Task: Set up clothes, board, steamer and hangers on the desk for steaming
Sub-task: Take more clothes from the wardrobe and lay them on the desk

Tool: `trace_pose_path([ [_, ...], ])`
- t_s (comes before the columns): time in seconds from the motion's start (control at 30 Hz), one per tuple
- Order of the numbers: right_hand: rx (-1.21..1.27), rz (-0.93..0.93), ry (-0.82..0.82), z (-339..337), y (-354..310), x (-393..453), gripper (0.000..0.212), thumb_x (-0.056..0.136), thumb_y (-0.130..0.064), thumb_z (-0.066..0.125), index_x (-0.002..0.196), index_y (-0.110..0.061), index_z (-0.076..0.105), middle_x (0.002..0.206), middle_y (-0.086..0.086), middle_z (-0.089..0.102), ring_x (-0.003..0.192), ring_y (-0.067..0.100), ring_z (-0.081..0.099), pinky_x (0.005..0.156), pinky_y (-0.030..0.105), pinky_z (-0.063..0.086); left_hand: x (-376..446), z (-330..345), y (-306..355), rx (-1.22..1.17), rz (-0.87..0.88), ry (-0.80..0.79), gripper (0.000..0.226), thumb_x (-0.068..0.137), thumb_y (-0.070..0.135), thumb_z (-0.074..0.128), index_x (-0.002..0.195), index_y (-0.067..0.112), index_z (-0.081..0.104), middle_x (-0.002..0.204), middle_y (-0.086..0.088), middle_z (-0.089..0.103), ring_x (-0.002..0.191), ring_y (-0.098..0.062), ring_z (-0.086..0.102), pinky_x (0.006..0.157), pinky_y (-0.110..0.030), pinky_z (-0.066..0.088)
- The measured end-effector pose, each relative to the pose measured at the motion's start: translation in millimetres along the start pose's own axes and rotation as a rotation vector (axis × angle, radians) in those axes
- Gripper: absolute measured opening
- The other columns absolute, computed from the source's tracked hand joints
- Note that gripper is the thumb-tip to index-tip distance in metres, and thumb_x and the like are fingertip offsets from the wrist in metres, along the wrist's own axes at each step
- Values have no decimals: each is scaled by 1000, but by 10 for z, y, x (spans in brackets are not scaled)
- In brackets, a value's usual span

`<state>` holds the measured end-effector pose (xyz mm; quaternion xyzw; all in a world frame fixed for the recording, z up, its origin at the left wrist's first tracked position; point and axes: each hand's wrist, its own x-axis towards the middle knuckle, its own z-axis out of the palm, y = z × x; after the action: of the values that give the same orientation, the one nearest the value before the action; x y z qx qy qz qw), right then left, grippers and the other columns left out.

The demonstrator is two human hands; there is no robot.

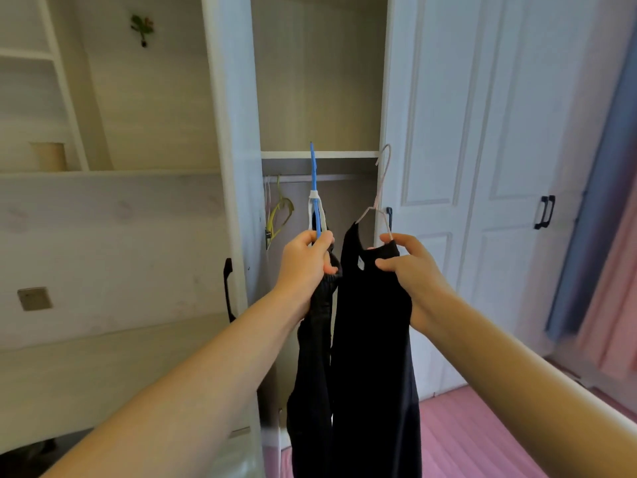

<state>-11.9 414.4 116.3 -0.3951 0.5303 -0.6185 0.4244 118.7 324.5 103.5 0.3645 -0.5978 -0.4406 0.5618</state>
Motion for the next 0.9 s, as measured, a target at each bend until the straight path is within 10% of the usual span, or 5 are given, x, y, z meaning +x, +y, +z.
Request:
trace_pose_path([
  [0.57,-30,-60,135,635,284,-1941,29,96,-3,47,95,-32,50,95,1,64,102,38,63,89,52,53,-1882,-1026,529,-18,2,-122,22,99,22,48,92,3,58,40,3,43,44,-9,49,59,-22,53],
  [0.9,-20,-59,20,727,189,-2849,26,95,-2,50,106,-26,54,100,3,68,81,29,67,74,40,56,-2554,-1457,922,-411,-314,-203,38,101,40,37,93,10,60,51,-2,58,46,-15,59,64,-33,59],
])
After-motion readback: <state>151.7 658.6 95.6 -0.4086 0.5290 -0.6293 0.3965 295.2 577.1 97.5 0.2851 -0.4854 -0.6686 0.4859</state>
